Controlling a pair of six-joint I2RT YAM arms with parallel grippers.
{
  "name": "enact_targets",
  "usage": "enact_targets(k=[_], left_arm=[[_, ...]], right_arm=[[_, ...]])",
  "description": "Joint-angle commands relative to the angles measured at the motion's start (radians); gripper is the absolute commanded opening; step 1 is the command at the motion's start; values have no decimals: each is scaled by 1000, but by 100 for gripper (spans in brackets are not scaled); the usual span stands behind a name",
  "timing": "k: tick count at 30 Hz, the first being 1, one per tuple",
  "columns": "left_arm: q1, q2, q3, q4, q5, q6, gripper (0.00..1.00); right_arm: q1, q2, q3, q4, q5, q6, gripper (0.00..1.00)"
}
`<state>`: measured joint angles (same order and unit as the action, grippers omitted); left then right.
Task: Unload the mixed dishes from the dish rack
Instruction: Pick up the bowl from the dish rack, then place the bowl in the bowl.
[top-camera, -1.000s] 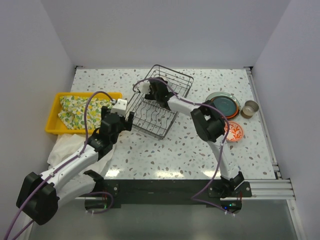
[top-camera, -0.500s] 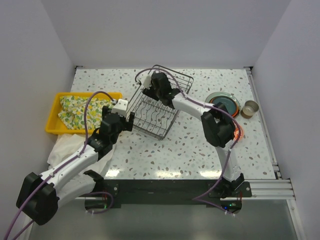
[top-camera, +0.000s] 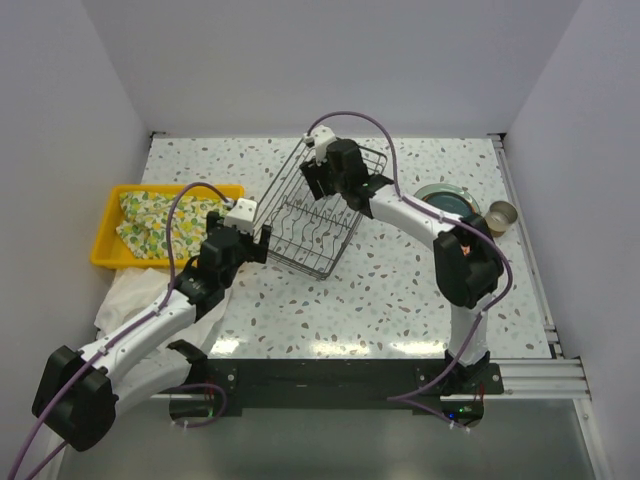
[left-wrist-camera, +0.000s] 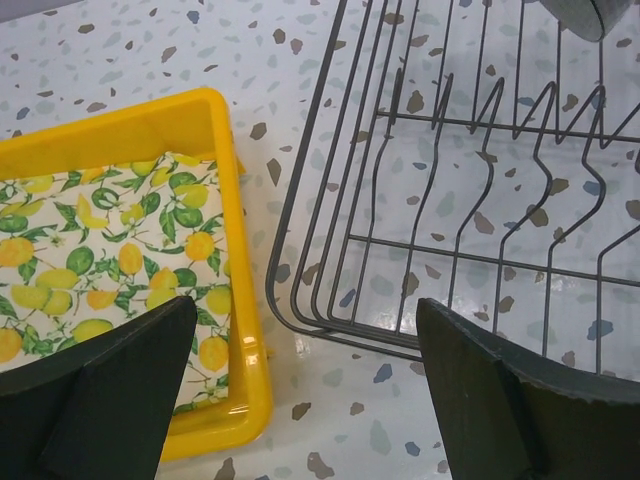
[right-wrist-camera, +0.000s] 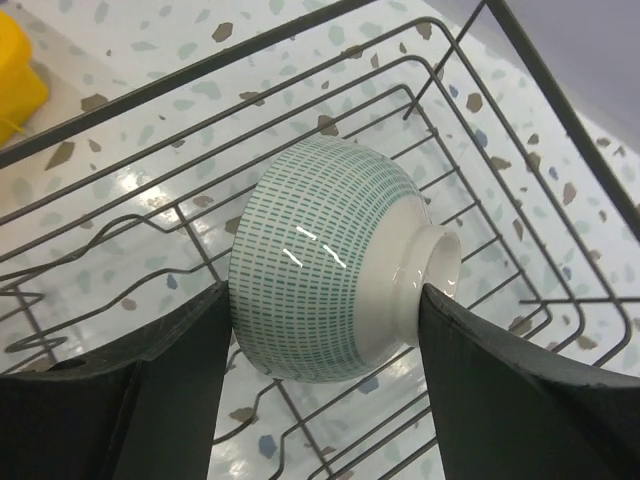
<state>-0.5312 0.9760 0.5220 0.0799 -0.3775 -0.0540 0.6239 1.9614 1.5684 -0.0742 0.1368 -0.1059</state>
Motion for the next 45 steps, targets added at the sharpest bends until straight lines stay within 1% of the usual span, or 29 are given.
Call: enact_targets(k=[1,2,3,5,9,14,17,18,19,20,24,27,28,31,34,37,41,45], left_arm=[[5,-25,50,58,69,-72,97],[5,-25,52,76,84,-76,97],[7,-26,53,89,109,-84,97],[5,-14,56,122,130,-102,97],[5,33,101,162,207,-144,97],[17,115,165,234,311,-198,97],[28,156,188,280,373,-236,97],[36,176,194,293,403,-260,97],[40,184,199,316,419,-273,97],[51,191,207,325,449,-296,97],[80,231,222,374,525,-346,96],[96,253,231,400,590,-392,96],[100,257,234,411,633,-405,96],[115,282,243,432,708,-458,95],[145,311,245,455,785,-538,93],[157,332,237,488,831,-570,92],[163,358,240,497,858,-587,90],[166,372,233,544,877,-625,87]], right_arm=[[-49,-148,-73,131,-124,254,32],[-59,-179,-91,145,-135,318,32],[-82,-197,-134,161,-187,349,32],[-105,-229,-177,214,-223,432,32],[-159,-314,-267,263,-293,524,32],[-184,-407,-336,293,-367,601,32],[-207,-452,-396,355,-425,696,32],[-214,-469,-413,399,-442,727,32],[-230,-475,-429,422,-459,785,32],[-236,-479,-458,462,-495,810,32],[-262,-518,-525,553,-562,929,32],[-265,-536,-570,590,-594,969,32],[-265,-547,-588,599,-600,979,32],[-268,-556,-625,683,-634,1034,32],[-268,-555,-636,726,-677,1077,32],[-268,-546,-646,795,-720,1120,32],[-268,-541,-657,852,-761,1170,33],[-268,-535,-673,892,-799,1212,33]])
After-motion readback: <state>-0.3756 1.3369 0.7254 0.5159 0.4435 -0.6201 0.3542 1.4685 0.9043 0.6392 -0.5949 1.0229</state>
